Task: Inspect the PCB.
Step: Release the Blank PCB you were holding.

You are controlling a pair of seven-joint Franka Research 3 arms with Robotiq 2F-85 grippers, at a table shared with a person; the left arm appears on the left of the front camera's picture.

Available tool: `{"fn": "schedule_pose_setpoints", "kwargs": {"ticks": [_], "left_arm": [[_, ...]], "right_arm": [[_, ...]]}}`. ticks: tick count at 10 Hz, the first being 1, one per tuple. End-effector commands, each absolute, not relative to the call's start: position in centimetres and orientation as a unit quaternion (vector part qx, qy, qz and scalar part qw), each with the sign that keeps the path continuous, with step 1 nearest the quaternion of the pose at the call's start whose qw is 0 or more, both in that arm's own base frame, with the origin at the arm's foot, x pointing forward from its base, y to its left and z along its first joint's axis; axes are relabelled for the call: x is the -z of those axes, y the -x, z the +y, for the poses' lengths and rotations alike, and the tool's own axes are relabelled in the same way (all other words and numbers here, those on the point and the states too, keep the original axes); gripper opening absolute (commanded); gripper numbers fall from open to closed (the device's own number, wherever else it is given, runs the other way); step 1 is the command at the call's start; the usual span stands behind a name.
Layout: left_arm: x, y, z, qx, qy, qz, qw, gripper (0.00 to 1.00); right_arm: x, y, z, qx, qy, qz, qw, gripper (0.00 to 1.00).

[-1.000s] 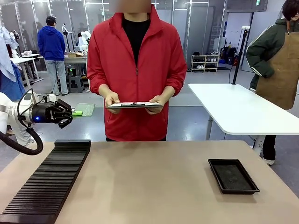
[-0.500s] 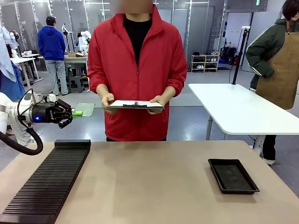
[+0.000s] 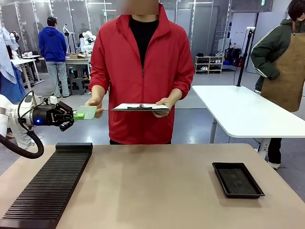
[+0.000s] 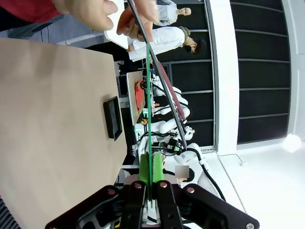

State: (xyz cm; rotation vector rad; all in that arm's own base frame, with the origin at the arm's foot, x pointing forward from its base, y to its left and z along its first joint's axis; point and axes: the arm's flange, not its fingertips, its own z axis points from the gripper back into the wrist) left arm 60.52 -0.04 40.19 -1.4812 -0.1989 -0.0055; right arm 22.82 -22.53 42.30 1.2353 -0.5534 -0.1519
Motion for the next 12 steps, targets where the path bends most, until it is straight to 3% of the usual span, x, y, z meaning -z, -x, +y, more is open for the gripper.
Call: {"fn": "schedule_pose_setpoints", "kwargs": {"ticks": [1, 12], "left_arm": [[-40.39, -60.34, -0.16, 0.009, 0.675, -0.085, 0.733, 0.03], [-40.39, -60.34, -0.16, 0.009, 0.675, -0.085, 0.733, 0.03]], "right_arm": [[-42.36, -22.74, -22.61, 0.062, -0.573, -0.262, 0.774, 1.0], [-42.36, -22.74, -22.61, 0.062, -0.573, -0.262, 0.774, 1.0]]}}
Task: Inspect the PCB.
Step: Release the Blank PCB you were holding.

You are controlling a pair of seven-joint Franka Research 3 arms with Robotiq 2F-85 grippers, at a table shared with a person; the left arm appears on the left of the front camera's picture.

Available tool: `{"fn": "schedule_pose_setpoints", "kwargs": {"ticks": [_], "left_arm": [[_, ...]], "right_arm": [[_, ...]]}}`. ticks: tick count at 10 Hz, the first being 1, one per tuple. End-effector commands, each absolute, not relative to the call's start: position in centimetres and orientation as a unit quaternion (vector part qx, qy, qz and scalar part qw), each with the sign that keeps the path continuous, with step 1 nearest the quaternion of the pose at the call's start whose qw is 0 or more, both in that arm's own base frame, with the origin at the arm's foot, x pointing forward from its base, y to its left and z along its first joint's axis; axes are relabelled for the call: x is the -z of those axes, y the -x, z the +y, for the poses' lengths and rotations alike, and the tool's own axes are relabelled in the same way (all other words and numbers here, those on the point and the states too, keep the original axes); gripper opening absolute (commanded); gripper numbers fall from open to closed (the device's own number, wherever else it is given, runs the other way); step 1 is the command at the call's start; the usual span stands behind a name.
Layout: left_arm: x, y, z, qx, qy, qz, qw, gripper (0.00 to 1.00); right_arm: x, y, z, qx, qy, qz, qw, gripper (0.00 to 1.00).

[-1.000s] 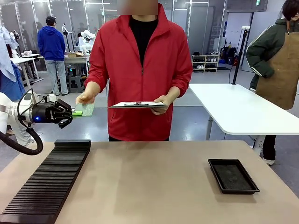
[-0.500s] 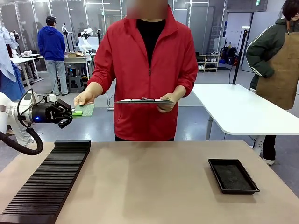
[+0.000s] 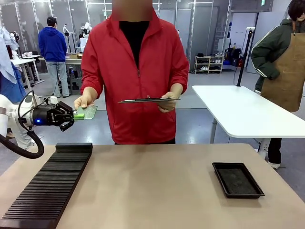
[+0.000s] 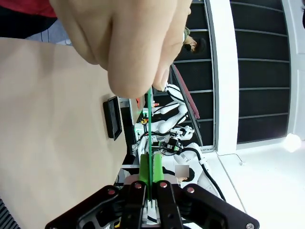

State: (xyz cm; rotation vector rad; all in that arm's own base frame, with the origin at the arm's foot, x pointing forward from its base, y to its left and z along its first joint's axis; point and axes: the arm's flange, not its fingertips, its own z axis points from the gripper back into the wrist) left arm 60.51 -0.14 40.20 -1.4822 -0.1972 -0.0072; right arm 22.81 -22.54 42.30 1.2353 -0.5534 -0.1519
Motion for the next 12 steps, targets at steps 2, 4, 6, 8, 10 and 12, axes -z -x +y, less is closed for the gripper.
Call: {"fn": "schedule_pose_setpoints", "kwargs": {"ticks": [2, 4, 6, 8, 10, 12], "left_arm": [[-40.2, -60.51, -0.14, 0.003, 0.674, -0.09, 0.733, 0.03], [-40.34, -60.52, -0.3, 0.008, 0.678, -0.086, 0.73, 0.33], [-40.62, -60.5, -0.13, 0.007, 0.681, -0.091, 0.727, 0.6], [-40.74, -60.42, -0.1, 0.008, 0.68, -0.089, 0.727, 0.88], [-40.9, -60.38, -0.22, 0.007, 0.679, -0.088, 0.729, 1.0], [-40.93, -60.38, -0.27, 0.007, 0.677, -0.088, 0.731, 0.96]], "right_arm": [[-42.36, -22.74, -22.61, 0.062, -0.573, -0.262, 0.774, 1.0], [-42.36, -22.74, -22.61, 0.062, -0.573, -0.262, 0.774, 1.0], [-42.36, -22.74, -22.61, 0.062, -0.573, -0.262, 0.774, 1.0], [-42.36, -22.74, -22.61, 0.062, -0.573, -0.262, 0.774, 1.0], [-42.36, -22.74, -22.61, 0.062, -0.573, -0.262, 0.774, 1.0], [-42.36, -22.74, -22.61, 0.062, -0.573, -0.262, 0.774, 1.0]]}}
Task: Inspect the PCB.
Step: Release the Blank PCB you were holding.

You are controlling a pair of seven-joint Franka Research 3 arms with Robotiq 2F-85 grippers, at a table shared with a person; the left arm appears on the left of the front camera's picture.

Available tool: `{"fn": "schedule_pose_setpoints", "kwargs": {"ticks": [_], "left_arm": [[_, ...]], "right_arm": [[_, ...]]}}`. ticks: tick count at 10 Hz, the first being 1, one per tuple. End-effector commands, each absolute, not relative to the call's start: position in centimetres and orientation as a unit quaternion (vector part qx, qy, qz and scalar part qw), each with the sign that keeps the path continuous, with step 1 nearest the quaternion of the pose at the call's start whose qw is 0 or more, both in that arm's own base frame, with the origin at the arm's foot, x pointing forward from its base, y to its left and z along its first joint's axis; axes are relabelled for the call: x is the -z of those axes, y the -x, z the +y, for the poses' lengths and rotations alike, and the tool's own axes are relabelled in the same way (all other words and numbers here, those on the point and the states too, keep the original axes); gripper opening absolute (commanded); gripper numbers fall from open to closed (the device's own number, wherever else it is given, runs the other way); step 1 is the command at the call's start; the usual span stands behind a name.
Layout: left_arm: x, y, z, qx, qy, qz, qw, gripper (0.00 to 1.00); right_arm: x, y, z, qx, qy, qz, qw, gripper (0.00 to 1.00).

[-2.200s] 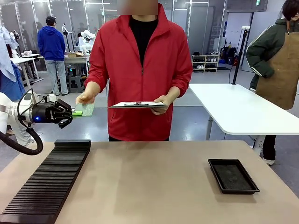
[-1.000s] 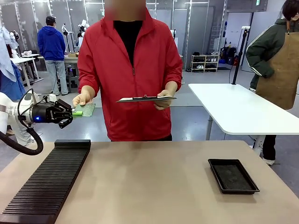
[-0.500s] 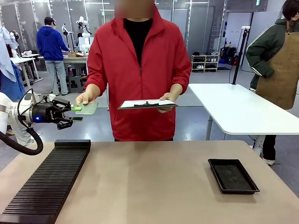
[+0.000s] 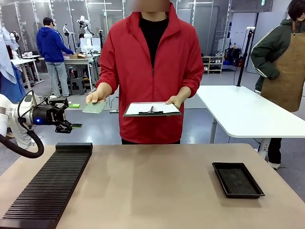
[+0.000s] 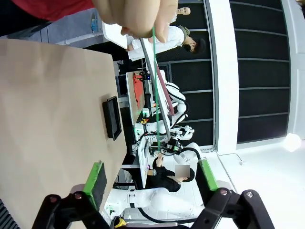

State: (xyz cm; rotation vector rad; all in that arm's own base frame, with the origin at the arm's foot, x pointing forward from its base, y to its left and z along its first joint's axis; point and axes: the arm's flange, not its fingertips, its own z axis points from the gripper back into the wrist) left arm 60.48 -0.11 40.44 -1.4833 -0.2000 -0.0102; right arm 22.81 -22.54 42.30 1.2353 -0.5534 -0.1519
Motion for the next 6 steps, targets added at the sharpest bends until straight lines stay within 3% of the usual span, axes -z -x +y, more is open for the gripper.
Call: {"fn": "schedule_pose_setpoints", "kwargs": {"ticks": [1, 6], "left_arm": [[-41.01, -60.32, -0.32, 0.006, 0.674, -0.091, 0.733, 1.0], [-40.52, -60.47, -0.12, 0.005, 0.674, -0.091, 0.733, 1.0]], "right_arm": [[-42.36, -22.74, -22.61, 0.062, -0.573, -0.262, 0.774, 1.0], [-42.36, -22.74, -22.61, 0.062, -0.573, -0.262, 0.774, 1.0]]}}
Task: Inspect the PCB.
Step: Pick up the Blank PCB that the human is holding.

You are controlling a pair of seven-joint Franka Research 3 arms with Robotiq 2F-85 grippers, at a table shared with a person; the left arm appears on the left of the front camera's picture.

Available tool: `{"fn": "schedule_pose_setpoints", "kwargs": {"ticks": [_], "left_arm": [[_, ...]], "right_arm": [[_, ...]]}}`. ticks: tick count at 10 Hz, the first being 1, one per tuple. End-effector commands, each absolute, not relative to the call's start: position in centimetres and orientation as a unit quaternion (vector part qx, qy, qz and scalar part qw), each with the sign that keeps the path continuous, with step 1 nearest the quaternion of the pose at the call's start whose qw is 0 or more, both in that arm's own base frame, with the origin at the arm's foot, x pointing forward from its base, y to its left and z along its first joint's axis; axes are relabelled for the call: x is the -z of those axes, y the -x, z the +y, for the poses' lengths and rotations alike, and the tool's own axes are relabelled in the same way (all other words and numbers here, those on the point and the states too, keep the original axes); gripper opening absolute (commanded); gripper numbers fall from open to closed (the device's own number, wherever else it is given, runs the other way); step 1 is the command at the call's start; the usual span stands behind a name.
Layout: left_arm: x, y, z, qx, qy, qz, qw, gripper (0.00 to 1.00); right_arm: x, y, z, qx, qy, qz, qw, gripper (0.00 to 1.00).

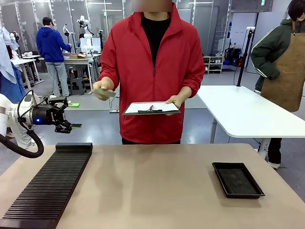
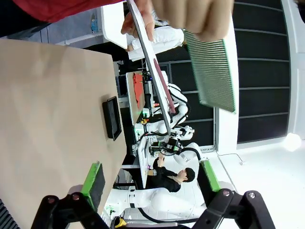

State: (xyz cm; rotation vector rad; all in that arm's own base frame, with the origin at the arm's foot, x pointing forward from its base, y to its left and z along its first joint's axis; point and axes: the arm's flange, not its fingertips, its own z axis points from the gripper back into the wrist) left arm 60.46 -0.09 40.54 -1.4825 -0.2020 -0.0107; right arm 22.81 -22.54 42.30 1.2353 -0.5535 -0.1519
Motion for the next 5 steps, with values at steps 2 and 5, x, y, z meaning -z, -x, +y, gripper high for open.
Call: {"fn": "schedule_pose_setpoints", "kwargs": {"ticks": [2, 5], "left_arm": [[-40.52, -60.47, -0.12, 0.005, 0.674, -0.091, 0.733, 1.0], [-40.52, -60.47, -0.12, 0.005, 0.674, -0.091, 0.733, 1.0]], "right_arm": [[-42.36, -22.74, -22.61, 0.062, -0.573, -0.262, 0.774, 1.0], [-42.36, -22.74, -22.61, 0.062, -0.573, -0.262, 0.774, 1.0]]}}
